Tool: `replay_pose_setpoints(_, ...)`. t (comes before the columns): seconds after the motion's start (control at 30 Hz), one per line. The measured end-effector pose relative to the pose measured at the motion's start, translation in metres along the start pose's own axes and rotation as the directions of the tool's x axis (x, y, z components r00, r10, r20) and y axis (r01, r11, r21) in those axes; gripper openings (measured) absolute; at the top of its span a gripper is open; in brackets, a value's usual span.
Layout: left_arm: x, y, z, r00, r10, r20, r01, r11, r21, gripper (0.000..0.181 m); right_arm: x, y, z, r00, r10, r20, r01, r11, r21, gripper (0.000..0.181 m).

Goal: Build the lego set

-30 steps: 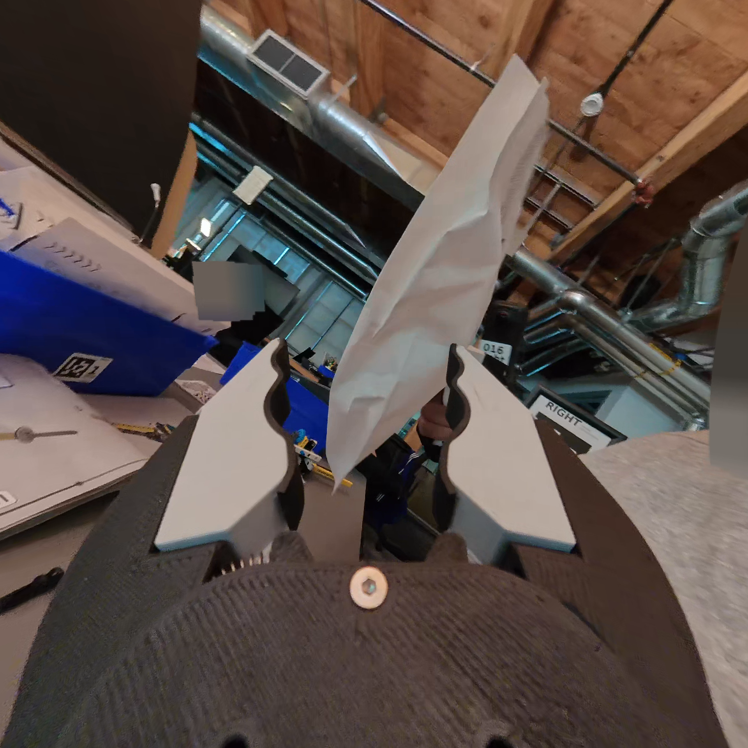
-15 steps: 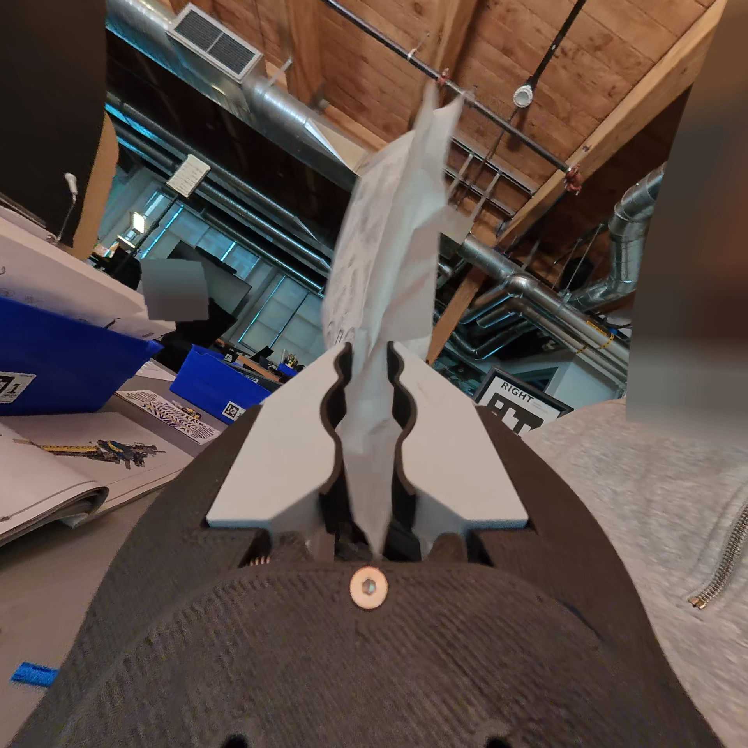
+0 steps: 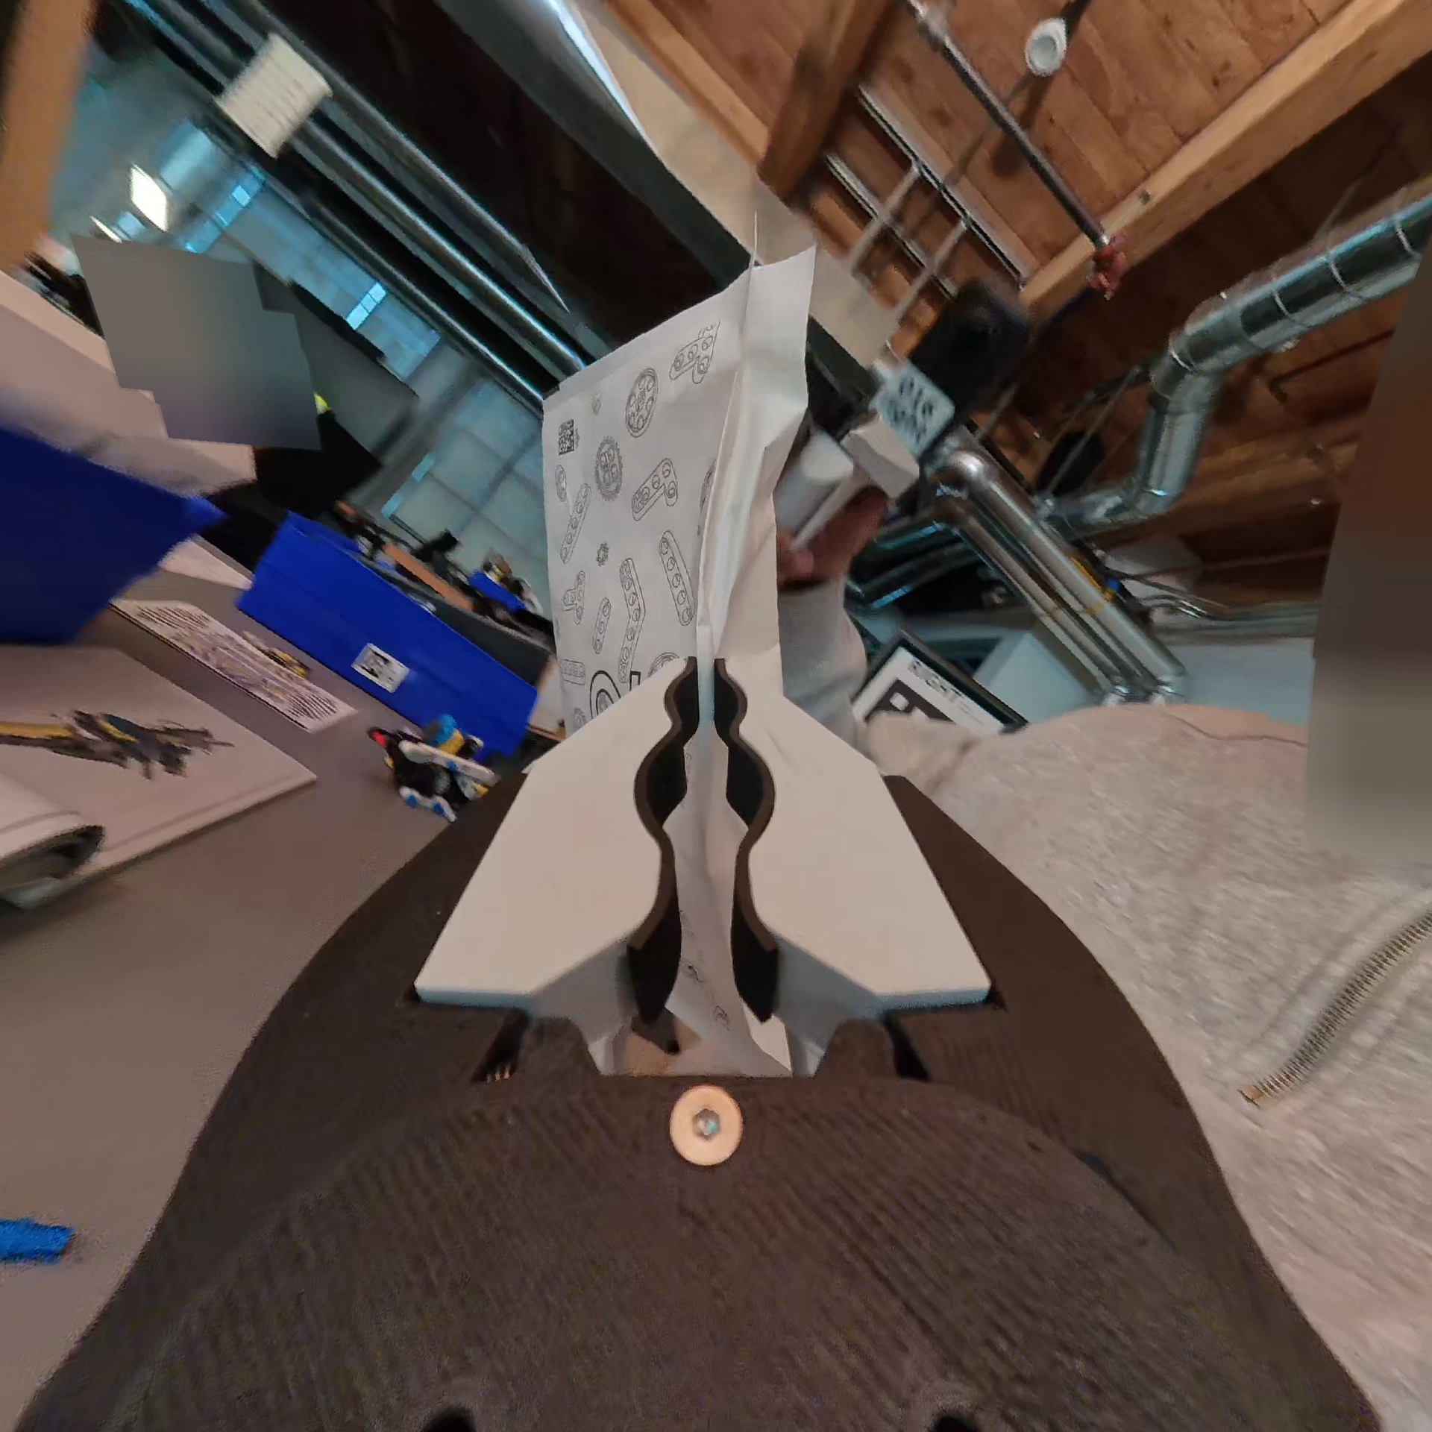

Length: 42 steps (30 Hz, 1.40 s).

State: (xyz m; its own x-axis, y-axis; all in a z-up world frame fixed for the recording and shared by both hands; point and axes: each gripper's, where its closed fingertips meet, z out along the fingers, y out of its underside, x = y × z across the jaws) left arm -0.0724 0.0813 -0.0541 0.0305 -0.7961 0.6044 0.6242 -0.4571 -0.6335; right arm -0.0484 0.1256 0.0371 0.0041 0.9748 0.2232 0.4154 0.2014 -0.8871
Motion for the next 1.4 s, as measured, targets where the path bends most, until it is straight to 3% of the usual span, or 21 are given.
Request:
replay_pose_setpoints(0.03,0.002,0.005,0.002,1.000,-0.016,-0.019,0.015,0.999,-0.030,0.000,-0.005,0.000,0.004,0.998,-0.029,0.060,0.032,0.998,-0.052,0.048)
replay_pose_setpoints(0.13,0.008,0.020,0.007,0.997,-0.041,-0.059,0.034,0.992,-0.122,0.000,-0.016,0.001,0.011,0.976,-0.042,0.212,0.081,0.981,-0.176,0.045)
replay_pose_setpoints(0.27,0.020,0.033,0.012,0.990,-0.066,-0.124,0.041,0.981,-0.190,0.000,-0.028,0.019,0.017,0.928,0.060,0.368,0.074,0.937,-0.342,0.041)
replay_pose_setpoints(0.37,0.017,0.036,0.013,0.992,-0.070,-0.104,0.047,0.978,-0.203,0.000,-0.037,0.031,0.018,0.890,0.118,0.441,0.068,0.921,-0.384,0.014)
replay_pose_setpoints(0.43,0.008,0.028,0.011,0.997,-0.050,-0.054,0.042,0.988,-0.150,0.011,-0.033,0.031,0.017,0.887,0.145,0.439,0.037,0.924,-0.380,0.001)
replay_pose_setpoints(0.53,0.011,0.002,0.002,0.997,-0.032,-0.067,0.031,0.999,-0.011,0.041,-0.011,0.021,0.010,0.918,0.157,0.365,-0.038,0.949,-0.314,0.000)
replay_pose_setpoints(0.63,0.008,-0.013,-0.009,0.999,0.022,-0.032,-0.020,0.998,0.061,0.050,0.010,0.011,-0.007,0.929,0.202,0.310,-0.134,0.965,-0.227,0.000)
replay_pose_setpoints(0.93,-0.004,-0.008,-0.008,0.988,0.127,0.088,-0.128,0.992,0.006,0.045,0.035,0.012,-0.047,0.922,0.309,0.232,-0.306,0.951,-0.050,0.000)
replay_pose_setpoints(1.17,-0.004,-0.013,-0.009,0.980,0.167,0.104,-0.171,0.985,0.036,0.004,0.034,0.023,-0.054,0.907,0.358,0.223,-0.367,0.930,-0.002,0.000)
replay_pose_setpoints(1.4,-0.002,-0.026,-0.014,0.981,0.169,0.095,-0.177,0.981,0.082,0.000,0.037,0.029,-0.055,0.888,0.429,0.166,-0.442,0.896,0.045,0.000)
